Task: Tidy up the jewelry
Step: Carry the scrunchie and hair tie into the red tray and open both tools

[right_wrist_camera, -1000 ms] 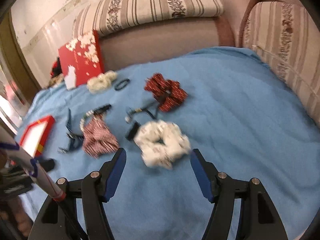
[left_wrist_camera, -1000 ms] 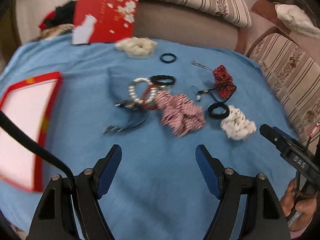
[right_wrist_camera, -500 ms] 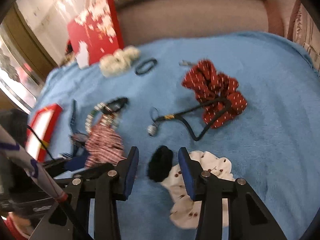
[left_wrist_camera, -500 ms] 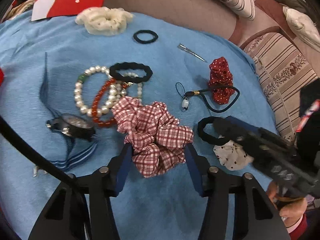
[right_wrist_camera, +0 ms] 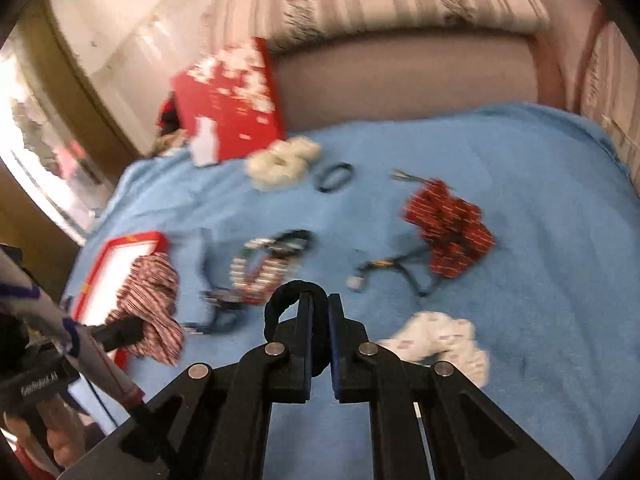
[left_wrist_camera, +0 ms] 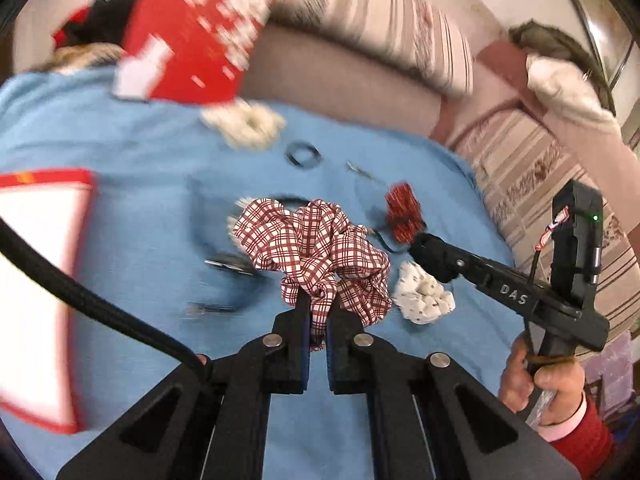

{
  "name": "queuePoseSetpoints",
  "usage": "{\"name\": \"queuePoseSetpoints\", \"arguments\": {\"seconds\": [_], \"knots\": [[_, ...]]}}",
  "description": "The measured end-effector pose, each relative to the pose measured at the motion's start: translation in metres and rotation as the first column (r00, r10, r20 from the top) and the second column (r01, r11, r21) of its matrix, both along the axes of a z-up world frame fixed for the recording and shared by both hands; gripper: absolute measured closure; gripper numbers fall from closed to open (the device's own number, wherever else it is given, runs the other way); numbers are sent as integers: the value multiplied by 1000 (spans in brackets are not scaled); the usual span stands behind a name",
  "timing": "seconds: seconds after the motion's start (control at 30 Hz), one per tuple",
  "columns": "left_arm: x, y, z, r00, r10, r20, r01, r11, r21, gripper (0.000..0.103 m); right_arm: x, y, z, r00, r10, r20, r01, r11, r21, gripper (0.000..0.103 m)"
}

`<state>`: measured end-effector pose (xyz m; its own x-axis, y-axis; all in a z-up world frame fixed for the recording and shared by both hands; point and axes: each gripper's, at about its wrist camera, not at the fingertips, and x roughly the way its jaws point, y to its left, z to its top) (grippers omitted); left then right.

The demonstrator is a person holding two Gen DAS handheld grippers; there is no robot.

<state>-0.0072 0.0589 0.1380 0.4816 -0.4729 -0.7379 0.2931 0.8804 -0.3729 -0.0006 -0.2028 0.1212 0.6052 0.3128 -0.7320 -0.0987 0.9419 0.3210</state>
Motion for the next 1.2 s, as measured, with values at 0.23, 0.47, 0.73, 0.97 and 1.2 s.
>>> {"name": "queuePoseSetpoints", "arguments": {"seconds": [0.23,0.47,0.73,0.97,1.2], "knots": [[-1,127,24,974,220,52,-225,967,121,97,0,91,26,987,159,8,-159,986,58,95],[40,227,0,923,382,41,-380,891,248,97,30,205,22,957,291,-19,-289,956,55,95],[96,299,-50,868,495,-17,-463,823,330,97,91,298,-20,940,329,-91,-326,944,38,95],[120,319,-70,848,530,-16,-486,789,374,90,137,331,-55,943,301,-144,-305,952,-3,94],[109,326,-59,834,551,10,-523,785,332,82,144,333,-51,950,286,-125,-294,955,-50,61]]}}
